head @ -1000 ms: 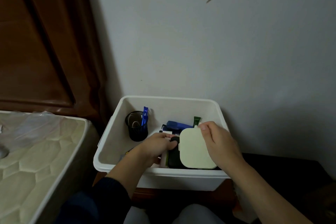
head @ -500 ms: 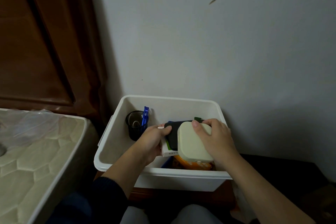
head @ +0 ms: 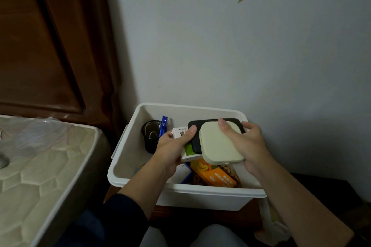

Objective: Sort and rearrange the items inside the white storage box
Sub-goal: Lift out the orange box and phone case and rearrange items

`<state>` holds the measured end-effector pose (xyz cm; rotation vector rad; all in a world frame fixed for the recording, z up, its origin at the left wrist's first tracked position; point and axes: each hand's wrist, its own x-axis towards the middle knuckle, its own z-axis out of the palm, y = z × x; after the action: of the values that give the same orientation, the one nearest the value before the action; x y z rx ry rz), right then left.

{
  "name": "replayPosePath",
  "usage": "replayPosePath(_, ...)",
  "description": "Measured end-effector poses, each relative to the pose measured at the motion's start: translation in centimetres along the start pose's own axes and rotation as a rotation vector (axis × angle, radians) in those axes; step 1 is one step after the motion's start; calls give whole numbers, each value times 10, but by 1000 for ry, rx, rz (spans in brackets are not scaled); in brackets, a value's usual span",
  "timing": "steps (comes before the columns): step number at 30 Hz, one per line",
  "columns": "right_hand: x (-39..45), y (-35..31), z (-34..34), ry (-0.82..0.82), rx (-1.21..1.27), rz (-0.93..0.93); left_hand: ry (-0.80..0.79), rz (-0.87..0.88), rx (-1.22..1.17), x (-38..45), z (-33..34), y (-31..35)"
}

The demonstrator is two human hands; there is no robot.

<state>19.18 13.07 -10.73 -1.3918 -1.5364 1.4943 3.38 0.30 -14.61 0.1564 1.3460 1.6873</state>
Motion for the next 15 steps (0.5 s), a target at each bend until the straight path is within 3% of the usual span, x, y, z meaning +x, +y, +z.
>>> replayPosePath(5,-1,-8,-14,-34,140,-45,2,25,-26,6,12,10)
replayPosePath(8,6,-11,-31,37,227,-77,33,-36,-19,12,10,13)
replayPosePath(15,13,16,-48,157,347,-16,45,-200,446,28,15,-9)
